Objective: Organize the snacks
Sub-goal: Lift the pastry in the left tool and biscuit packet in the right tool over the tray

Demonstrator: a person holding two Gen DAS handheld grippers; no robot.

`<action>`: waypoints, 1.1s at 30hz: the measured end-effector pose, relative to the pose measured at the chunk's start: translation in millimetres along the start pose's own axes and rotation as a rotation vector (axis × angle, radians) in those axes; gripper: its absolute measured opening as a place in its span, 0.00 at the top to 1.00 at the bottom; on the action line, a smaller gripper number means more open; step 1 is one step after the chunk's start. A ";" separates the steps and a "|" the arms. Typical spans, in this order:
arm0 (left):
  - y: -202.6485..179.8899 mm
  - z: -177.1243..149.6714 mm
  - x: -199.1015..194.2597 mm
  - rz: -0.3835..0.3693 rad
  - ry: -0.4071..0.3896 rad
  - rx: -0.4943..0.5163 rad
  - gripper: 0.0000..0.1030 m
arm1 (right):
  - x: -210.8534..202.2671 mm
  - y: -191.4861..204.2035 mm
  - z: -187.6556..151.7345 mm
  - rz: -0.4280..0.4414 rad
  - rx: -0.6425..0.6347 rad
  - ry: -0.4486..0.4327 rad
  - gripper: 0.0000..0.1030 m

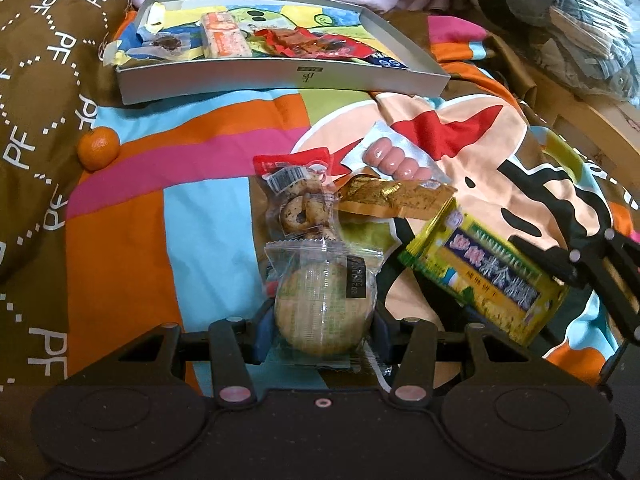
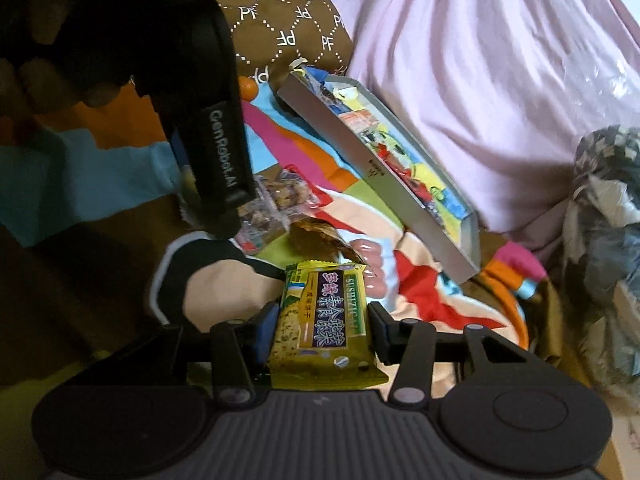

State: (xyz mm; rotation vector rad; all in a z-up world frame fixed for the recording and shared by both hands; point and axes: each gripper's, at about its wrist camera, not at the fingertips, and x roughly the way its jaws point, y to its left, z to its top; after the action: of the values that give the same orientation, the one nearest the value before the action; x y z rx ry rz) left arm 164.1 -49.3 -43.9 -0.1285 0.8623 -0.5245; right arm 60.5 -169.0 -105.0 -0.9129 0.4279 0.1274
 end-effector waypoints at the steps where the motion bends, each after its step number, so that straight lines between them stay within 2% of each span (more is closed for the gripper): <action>1: -0.4 0.0 -0.3 0.000 -0.001 0.002 0.51 | -0.1 -0.6 -0.3 -0.008 -0.010 -0.001 0.49; 7: 0.4 0.3 -1.9 -0.004 -0.017 -0.010 0.51 | -2.2 -3.5 -4.1 -0.086 -0.101 -0.029 0.49; 13: 3.5 2.3 -7.7 -0.049 -0.059 -0.057 0.51 | 2.4 -11.9 -7.7 -0.129 -0.137 -0.033 0.49; 23: 6.1 4.6 -11.7 -0.039 -0.097 -0.082 0.51 | 7.4 -18.9 -7.6 -0.183 -0.185 -0.071 0.49; 33: 8.1 4.5 -12.6 -0.036 -0.106 -0.103 0.51 | 21.4 -49.5 0.7 -0.259 -0.239 -0.135 0.49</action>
State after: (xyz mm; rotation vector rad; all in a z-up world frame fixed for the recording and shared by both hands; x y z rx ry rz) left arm 163.9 -36.6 -34.8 -0.2645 0.7849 -0.5022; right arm 94.2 -200.2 -76.8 -1.1790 0.1685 0.0024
